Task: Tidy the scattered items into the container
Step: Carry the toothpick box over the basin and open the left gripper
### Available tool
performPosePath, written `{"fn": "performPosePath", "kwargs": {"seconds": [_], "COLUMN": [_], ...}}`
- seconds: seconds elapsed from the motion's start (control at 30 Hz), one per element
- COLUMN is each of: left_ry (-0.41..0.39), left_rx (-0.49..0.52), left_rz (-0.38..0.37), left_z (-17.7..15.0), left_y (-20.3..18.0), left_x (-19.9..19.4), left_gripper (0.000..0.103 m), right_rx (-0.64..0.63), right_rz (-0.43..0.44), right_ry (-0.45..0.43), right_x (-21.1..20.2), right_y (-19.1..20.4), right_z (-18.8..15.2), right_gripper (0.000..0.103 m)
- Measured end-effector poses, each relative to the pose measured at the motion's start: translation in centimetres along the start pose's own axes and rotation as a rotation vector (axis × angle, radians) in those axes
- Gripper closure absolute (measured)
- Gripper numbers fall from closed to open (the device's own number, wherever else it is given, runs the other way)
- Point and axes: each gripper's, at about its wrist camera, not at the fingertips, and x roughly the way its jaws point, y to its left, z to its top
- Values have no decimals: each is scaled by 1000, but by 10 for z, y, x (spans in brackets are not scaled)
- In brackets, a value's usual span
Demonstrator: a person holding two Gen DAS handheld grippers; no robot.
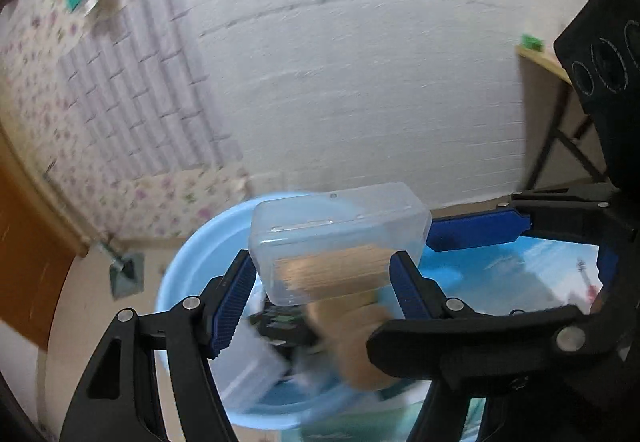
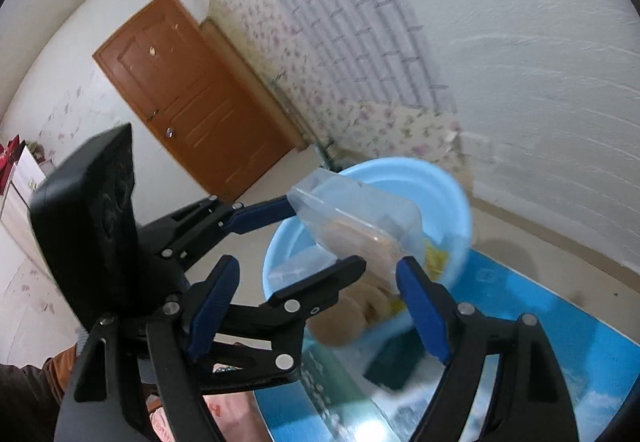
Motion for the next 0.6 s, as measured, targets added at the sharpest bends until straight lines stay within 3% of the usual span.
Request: {"fn": "performPosePath", "kwargs": {"seconds": [0.1, 0.33, 0.6], "left_ry": [53, 75, 3], "left_rx": [-54, -103, -119], "left_rz": [14, 24, 48], "left_z": [-11, -30, -60], "left_y": [23, 48, 31], "left_x": [19, 36, -1], "left_gripper": [32, 22, 22], "right_rx": [8, 39, 15], "right_rz": [-6, -22, -190], "right_ry": [28, 7, 24], "right_x": [31, 24, 10], "right_y": [0, -17, -44], "right_z": [4, -9, -52], "right_gripper": [23, 23, 23]}}
